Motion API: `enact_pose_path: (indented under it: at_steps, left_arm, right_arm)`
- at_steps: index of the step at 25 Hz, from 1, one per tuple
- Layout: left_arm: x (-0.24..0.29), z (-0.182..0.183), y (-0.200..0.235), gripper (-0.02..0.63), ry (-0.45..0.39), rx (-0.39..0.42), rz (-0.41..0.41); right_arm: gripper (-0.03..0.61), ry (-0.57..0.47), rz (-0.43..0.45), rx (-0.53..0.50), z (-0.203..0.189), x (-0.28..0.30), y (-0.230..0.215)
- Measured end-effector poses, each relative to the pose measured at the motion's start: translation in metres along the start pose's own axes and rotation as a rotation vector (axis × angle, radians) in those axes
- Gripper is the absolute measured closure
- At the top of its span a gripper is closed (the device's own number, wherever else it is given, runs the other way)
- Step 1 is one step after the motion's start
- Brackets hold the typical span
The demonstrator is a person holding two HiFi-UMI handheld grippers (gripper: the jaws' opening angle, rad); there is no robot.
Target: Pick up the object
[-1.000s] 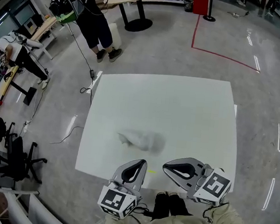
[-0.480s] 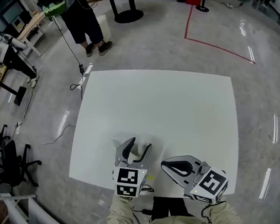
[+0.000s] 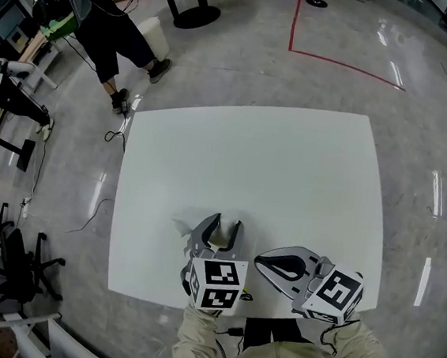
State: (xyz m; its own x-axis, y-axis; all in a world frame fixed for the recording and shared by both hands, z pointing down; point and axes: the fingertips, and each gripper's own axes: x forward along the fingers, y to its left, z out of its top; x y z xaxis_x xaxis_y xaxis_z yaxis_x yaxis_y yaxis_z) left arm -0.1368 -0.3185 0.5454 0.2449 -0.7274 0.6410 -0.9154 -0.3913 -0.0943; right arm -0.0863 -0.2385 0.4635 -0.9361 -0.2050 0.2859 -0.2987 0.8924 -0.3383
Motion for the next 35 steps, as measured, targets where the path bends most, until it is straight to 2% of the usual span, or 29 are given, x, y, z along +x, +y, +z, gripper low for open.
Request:
enact_pose_path:
  at_steps: [2,6,10,14,19,26,30,35]
  left_arm:
    - [-0.002,-0.002,-0.001,0.438,0.025,0.003,-0.022]
    - [-0.008,-0.007,0.004,0.451,0.016,-0.067,-0.042]
    - [-0.021,-0.005,0.009,0.459,-0.046,-0.133,-0.035]
    - [-0.044,0.016,0.012,0.459,-0.162,-0.203,-0.047]
    - [-0.085,0.057,0.011,0.457,-0.346,-0.186,-0.053]
    - [-0.17,0.107,-0.014,0.457,-0.587,-0.097,-0.108]
    - [-0.205,0.113,-0.042,0.457,-0.648,-0.051,-0.122]
    - [-0.238,0.106,-0.064,0.457,-0.687,-0.061,-0.108]
  right_arm:
    - [0.577,-0.005,-0.002,0.003,0.001,0.003,0.003]
    - [0.577,-0.01,-0.003,-0.001,0.0,0.008,0.007]
    - [0.577,-0.015,-0.006,-0.01,0.004,0.006,0.005]
    - [0.577,-0.026,-0.016,-0.025,0.013,0.0,0.003]
    - [0.577,-0.057,-0.015,-0.061,0.028,-0.008,0.005]
    - [0.577,-0.119,-0.003,-0.138,0.065,-0.028,0.025]
    - [0.577,-0.146,-0.003,-0.174,0.07,-0.053,0.036]
    - [0.577,-0.175,0.004,-0.207,0.068,-0.075,0.058]
